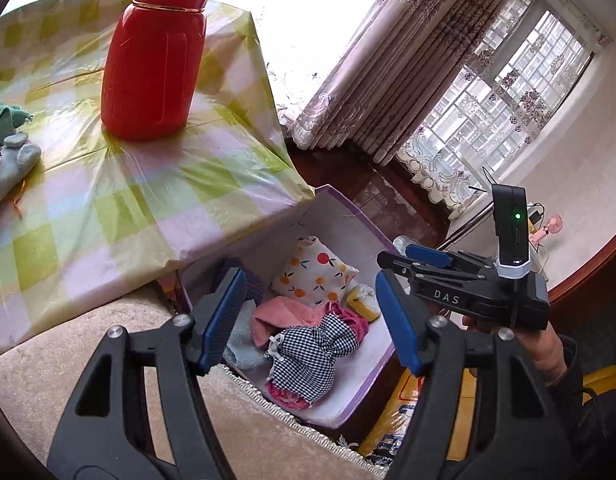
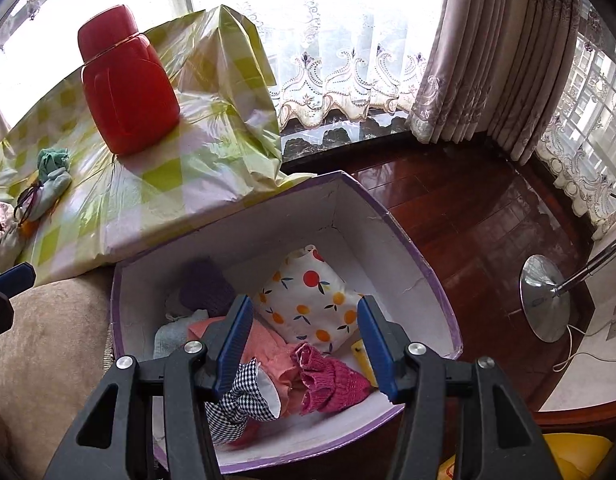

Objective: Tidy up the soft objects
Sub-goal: 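Open the left tool to drop the cloth while the right tool releases the sock, then move both tools back to the table toward the magenta hat and green towel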

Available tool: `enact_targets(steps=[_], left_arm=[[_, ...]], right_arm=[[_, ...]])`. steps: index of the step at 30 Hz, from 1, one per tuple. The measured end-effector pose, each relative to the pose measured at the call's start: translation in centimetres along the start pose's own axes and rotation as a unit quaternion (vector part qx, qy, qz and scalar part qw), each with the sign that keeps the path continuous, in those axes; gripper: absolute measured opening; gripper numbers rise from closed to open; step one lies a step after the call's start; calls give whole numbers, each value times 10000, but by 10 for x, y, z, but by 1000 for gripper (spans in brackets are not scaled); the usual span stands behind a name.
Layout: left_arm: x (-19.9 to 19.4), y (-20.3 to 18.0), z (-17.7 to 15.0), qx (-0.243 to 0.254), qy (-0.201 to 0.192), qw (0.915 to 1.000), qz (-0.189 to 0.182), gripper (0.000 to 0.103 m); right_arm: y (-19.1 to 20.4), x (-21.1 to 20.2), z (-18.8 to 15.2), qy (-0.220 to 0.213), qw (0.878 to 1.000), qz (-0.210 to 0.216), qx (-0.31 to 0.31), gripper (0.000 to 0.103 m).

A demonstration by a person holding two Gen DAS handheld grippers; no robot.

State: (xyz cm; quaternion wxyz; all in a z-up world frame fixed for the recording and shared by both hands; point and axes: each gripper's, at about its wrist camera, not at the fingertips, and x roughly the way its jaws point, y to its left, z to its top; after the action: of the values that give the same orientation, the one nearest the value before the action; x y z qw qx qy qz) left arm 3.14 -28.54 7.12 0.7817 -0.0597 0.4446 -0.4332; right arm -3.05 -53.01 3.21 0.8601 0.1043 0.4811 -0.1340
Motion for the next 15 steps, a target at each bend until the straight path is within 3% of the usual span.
enact_targets(steps=[7,15], left_arm=[[-28,43,3,-453,-554,9961,509,70],[-67,104,-6,-1093,-1098,9803,1221,70]], right_arm=[[41,1,12,-129,9984,448,-316,56],[111,-1,21,-246,9892,1099,-933,56]])
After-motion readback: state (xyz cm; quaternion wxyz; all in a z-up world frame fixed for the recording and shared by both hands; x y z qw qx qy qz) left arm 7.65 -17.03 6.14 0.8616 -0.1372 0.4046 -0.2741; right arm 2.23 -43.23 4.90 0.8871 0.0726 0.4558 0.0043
